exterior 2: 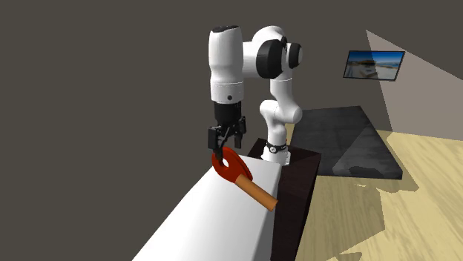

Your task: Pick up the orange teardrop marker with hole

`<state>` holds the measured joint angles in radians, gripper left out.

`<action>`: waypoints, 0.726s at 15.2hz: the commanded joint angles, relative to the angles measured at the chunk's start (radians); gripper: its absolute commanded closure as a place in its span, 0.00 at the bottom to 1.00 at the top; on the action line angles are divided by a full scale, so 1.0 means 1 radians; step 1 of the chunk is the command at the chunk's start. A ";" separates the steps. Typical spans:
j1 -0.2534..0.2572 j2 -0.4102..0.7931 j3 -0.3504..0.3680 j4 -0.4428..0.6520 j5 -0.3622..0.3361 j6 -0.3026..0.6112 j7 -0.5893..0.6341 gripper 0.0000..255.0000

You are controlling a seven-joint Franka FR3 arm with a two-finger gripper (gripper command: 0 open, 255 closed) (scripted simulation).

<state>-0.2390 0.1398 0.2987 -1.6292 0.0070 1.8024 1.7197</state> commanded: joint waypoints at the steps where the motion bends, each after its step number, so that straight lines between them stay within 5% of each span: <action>1: 0.000 0.002 0.000 -0.026 -0.001 0.028 0.001 0.00; 4: 0.000 0.002 0.000 -0.047 -0.001 0.049 0.001 0.00; 5: 0.001 0.004 0.000 -0.044 -0.001 0.048 0.002 1.00; 11: 0.001 0.005 0.000 -0.043 -0.001 0.048 0.002 1.00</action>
<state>-0.2383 0.1441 0.2987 -1.6721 0.0056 1.8502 1.7217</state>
